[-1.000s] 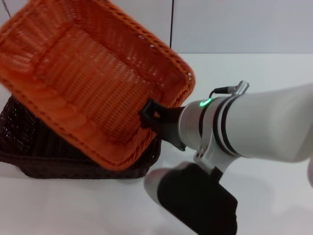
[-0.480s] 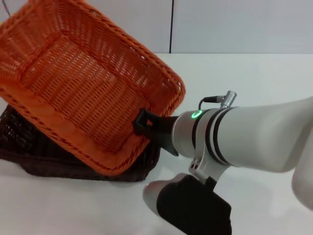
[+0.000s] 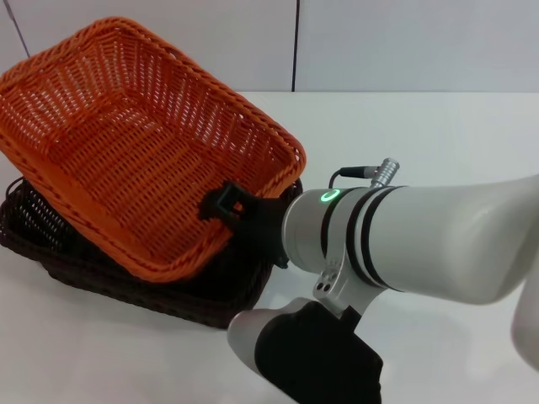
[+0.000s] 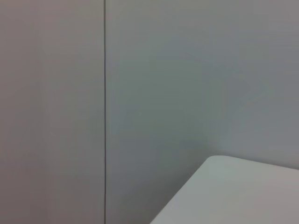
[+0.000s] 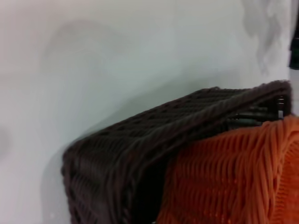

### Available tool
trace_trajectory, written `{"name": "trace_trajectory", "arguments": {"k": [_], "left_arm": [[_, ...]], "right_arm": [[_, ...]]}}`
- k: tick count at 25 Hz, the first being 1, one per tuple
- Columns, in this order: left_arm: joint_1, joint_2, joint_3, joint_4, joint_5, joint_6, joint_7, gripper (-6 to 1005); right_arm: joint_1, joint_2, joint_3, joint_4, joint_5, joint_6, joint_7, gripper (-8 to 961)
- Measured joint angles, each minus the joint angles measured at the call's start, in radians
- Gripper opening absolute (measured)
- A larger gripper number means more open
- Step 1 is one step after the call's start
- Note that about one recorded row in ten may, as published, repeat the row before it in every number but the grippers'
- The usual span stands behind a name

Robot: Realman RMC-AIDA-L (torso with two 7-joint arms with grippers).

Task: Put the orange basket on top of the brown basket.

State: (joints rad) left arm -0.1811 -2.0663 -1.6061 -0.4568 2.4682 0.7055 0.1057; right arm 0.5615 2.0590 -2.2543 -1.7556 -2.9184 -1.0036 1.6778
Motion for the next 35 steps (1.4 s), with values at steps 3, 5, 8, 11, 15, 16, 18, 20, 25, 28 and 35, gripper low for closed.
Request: {"name": "trace_trajectory", "arguments": {"k": [3,5,8,11,15,16,18,20,25,28,35], "left_arm": [[-0.003,0.000,0.000,0.006,0.000,0.000,-0.013,786],[-0.004,0.001,-0.002,0.006,0.000,0.000,-0.022,786],[-0.004,0.003,-0.004,0.006,0.000,0.000,-0.028,786],[-0.005,0.005,-0.006,0.006,0.001,0.001,-0.030,786],[-0.012,0.006,-0.006,0.011,0.005,0.001,-0.032,787],[-0.015,0.006,-0.006,0.015,0.006,0.001,-0.032,787],[-0.025,0.006,-0.005,0.028,0.006,0.000,-0.032,787],[-0.030,0.006,-0.003,0.034,0.008,0.000,-0.032,787],[-0.041,0.006,-0.001,0.041,0.009,0.003,-0.033,786],[-0.047,0.006,-0.004,0.044,0.009,0.005,-0.034,786],[-0.048,0.006,-0.006,0.032,0.009,0.011,-0.043,787]], "right_arm": [[-0.024,-0.003,0.008,-0.049,0.000,-0.003,0.034,352],[-0.053,-0.004,0.011,-0.089,0.000,-0.026,0.050,391],[-0.099,-0.001,0.012,-0.136,0.000,-0.079,0.059,498],[-0.171,0.006,0.013,-0.195,-0.001,-0.124,0.063,558],[-0.263,0.016,0.010,-0.286,-0.001,-0.160,0.061,582],[-0.283,0.019,0.011,-0.300,-0.001,-0.160,0.062,582],[-0.311,0.023,0.009,-0.311,-0.001,-0.159,0.074,583],[-0.335,0.025,0.000,-0.308,-0.001,-0.131,0.110,583],[-0.359,0.026,0.037,-0.233,-0.001,0.155,0.238,584],[-0.364,0.028,0.097,-0.136,-0.001,0.445,0.339,584],[-0.349,0.026,0.254,0.070,0.007,0.800,0.766,584]]}}
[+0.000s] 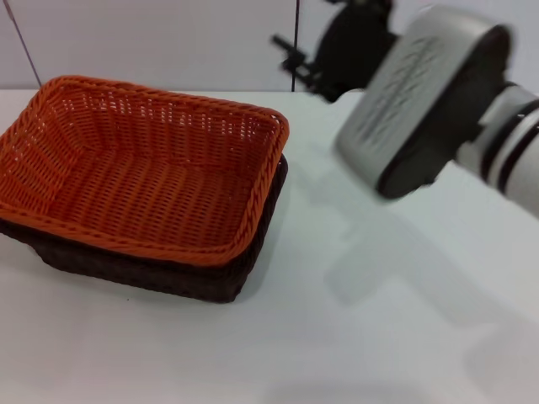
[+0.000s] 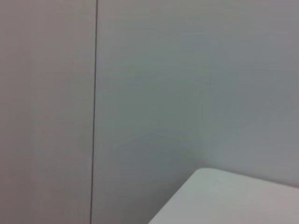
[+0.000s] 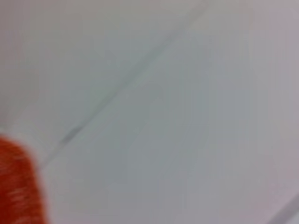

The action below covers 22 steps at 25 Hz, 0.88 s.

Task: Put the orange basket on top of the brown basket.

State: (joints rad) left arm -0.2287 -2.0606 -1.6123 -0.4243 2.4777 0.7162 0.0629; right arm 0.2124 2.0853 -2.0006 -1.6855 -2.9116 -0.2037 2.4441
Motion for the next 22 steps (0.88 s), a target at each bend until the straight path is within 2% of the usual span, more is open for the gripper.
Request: {"name": "trace_trajectory", "arguments": {"k": [3,7,10,15,22], "left_arm": [[-0.002,0.000,0.000,-0.003,0.000,0.018,-0.006,787],[-0.002,0.000,0.004,-0.003,0.000,0.058,-0.008,787],[-0.002,-0.004,0.006,0.003,0.000,0.105,-0.009,786],[0.007,-0.004,0.006,0.007,-0.001,0.165,-0.009,786],[0.014,-0.002,-0.011,0.025,-0.009,0.230,-0.020,786]], "right_arm": [[-0.044,0.005,0.052,0.121,0.057,0.256,0.084,584],[-0.079,-0.003,0.145,0.261,0.348,0.508,0.094,584],[-0.089,-0.006,0.193,0.417,0.518,0.691,0.120,584],[-0.094,-0.003,0.177,0.672,0.664,0.987,0.230,584],[-0.064,-0.001,0.129,0.987,0.781,1.250,0.499,584]]}}
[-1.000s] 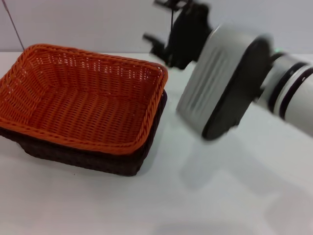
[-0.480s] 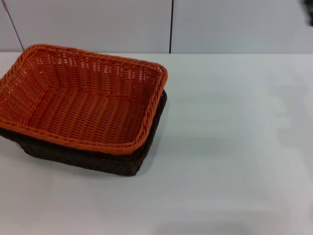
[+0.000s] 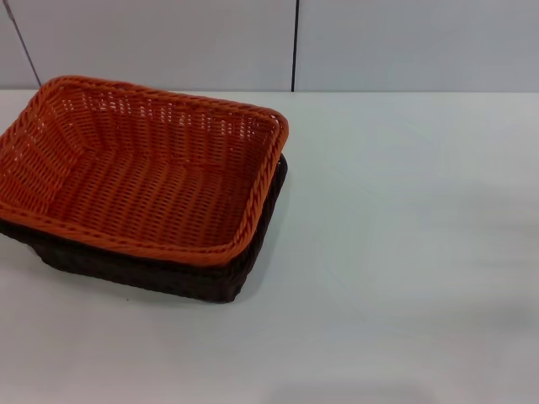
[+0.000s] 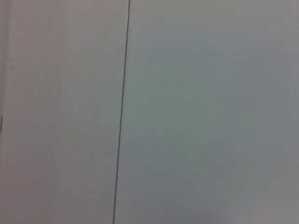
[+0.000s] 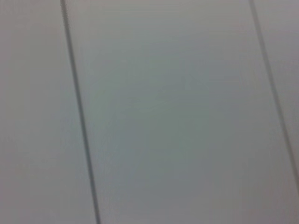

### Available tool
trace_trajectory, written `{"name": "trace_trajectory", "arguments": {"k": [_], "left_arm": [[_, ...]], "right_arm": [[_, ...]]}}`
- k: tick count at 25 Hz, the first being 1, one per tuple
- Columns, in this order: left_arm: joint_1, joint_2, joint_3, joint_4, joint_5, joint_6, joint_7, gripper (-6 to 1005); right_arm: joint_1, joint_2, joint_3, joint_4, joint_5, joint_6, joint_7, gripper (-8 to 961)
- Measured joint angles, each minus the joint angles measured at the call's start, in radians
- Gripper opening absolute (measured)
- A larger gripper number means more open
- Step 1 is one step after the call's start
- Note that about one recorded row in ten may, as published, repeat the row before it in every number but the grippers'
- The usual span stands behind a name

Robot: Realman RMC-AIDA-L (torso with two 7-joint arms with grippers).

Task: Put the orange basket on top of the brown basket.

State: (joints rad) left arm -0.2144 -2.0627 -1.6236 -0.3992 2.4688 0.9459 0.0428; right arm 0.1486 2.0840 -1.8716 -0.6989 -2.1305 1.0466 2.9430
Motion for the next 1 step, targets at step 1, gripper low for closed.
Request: {"name": "trace_trajectory", "arguments": {"k": [1], "left_arm": [[0.000,0.000,0.000,0.000,0.000,0.000,0.000,786]], "right_arm": [[0.002,0.001,-0.009,0.024,0.009,0.022,0.006,584]]}}
